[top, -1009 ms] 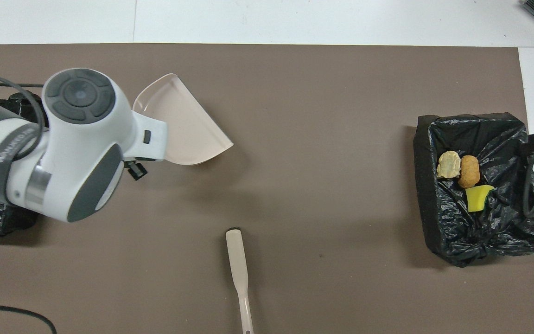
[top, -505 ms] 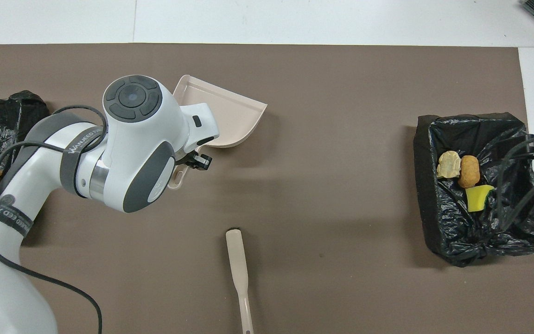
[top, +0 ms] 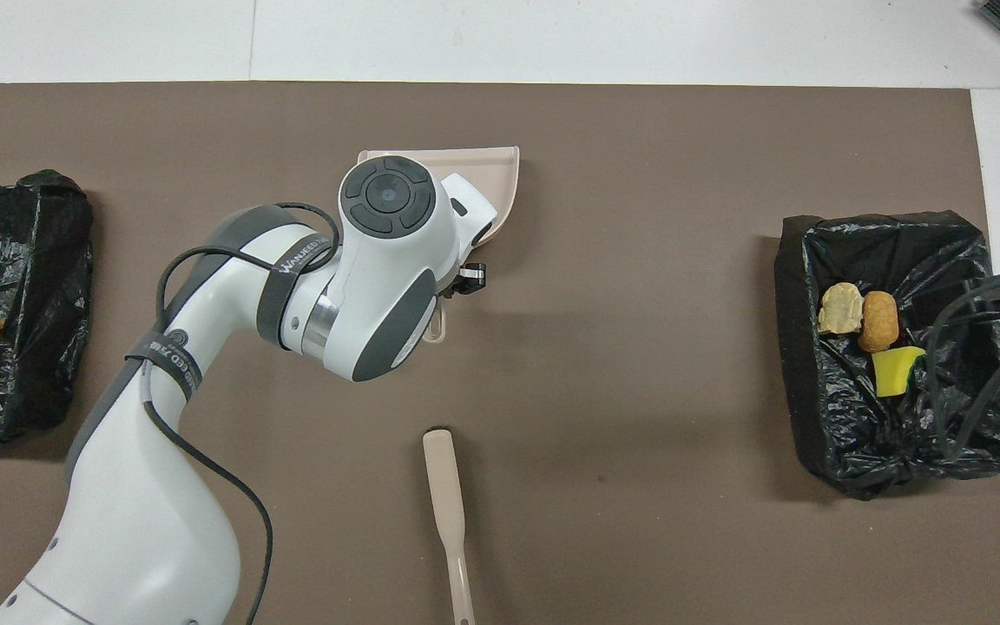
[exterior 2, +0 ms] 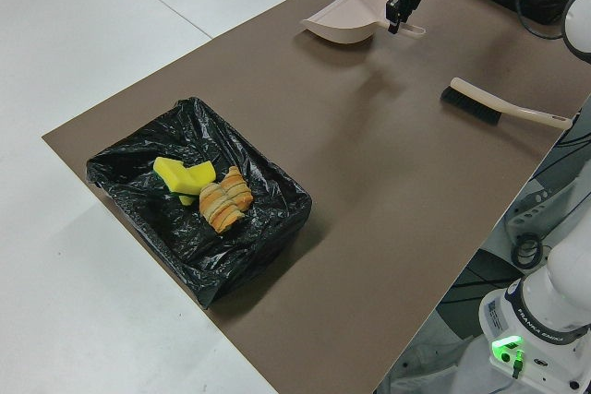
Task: Sweep and dump trash in bin
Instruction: 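Bring the empty dustpan back toward the table center with the left gripper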
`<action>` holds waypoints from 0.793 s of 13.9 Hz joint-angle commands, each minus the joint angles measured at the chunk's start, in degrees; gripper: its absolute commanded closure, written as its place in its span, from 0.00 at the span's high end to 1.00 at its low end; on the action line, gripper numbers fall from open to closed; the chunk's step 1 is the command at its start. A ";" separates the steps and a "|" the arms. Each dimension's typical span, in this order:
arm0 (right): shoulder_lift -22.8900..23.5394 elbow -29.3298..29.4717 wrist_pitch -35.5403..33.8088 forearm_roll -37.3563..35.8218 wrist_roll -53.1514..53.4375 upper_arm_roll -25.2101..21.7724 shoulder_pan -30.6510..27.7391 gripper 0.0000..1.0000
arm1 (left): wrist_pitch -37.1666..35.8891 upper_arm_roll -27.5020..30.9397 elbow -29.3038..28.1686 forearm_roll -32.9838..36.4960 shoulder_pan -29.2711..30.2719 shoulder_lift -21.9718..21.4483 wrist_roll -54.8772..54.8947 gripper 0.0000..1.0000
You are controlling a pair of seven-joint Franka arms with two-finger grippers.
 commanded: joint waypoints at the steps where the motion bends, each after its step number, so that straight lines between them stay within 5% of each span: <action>1: -1.44 -1.57 -0.07 0.44 -1.14 0.12 -0.18 1.00 | -0.19 1.16 1.45 -0.55 -0.84 1.16 -0.66 0.00; 2: -1.44 -1.65 0.28 0.44 -1.14 0.12 -0.18 1.00 | -0.28 1.16 1.36 -0.46 -0.75 1.15 -0.57 0.04; 4: -1.44 -1.57 0.20 0.44 -1.14 0.12 -0.18 1.00 | -0.11 1.16 -0.30 -0.46 -0.49 0.55 0.30 0.57; 5: -1.44 -1.65 0.46 0.52 -1.14 0.12 -0.10 1.00 | -0.54 1.60 -1.00 -0.46 -0.05 -0.77 1.00 0.63; 6: -1.35 -1.65 0.46 0.53 -1.14 0.12 -0.18 1.00 | -0.63 1.60 -1.53 -0.46 0.82 -2.08 1.71 0.82; 8: -1.44 -1.65 0.46 0.70 -1.23 0.03 -0.09 1.00 | -4.39 1.86 -1.63 -0.46 1.18 -4.98 3.63 0.81; 11: -1.44 -1.65 0.46 0.88 -1.23 0.12 -0.09 1.00 | -7.65 2.31 -1.63 -0.37 3.29 -8.24 7.24 0.96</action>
